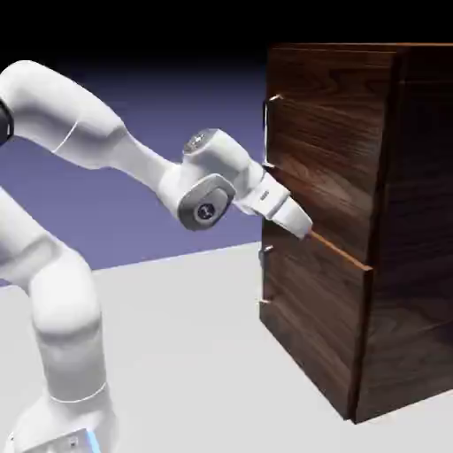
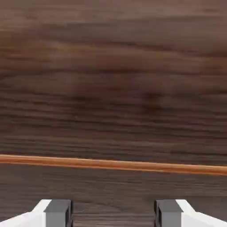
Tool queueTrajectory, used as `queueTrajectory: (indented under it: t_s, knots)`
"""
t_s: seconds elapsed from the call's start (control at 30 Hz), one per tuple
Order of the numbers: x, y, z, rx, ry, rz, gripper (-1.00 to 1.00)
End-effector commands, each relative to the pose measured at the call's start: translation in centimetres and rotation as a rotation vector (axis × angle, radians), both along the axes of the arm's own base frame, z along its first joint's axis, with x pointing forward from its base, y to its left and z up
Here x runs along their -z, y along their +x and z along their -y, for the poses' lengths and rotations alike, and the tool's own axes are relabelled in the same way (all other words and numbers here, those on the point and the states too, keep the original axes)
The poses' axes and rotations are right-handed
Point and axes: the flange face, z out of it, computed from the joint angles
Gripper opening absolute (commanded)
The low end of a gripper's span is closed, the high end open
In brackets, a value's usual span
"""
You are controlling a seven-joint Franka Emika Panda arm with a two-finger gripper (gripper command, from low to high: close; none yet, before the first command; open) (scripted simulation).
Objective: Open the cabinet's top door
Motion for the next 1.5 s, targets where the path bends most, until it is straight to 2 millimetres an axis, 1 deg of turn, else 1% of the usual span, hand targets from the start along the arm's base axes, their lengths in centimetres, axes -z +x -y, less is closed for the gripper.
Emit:
queueTrajectory:
  t_s: [0.0, 0.2, 0.4, 0.6, 0.77, 0.97, 1.13, 1.3, 1.47]
  knots:
    - [-0.8, -0.1, 0.0, 0.043, 0.049, 0.019, 0.0]
    - [-5.0, -0.9, -0.1, 0.28, 0.353, 0.13, 0.0]
    - [-8.5, -2.2, -0.8, 0.478, 0.673, 0.231, 0.0]
    - [-11.1, -3.6, -2.1, 0.639, 1.006, 0.315, 0.0]
    - [-12.6, -4.8, -3.6, 0.746, 1.291, 0.363, 0.0]
    - [-13.5, -6.1, -6.0, 0.847, 1.636, 0.39, 0.0]
    - [-13.3, -6.8, -8.3, 0.912, 1.924, 0.38, 0.0]
    - [-12.4, -7.1, -10.8, 0.966, 2.208, 0.34, 0.0]
    - [-10.8, -7.0, -13.4, 1.014, 2.486, 0.268, 0.0]
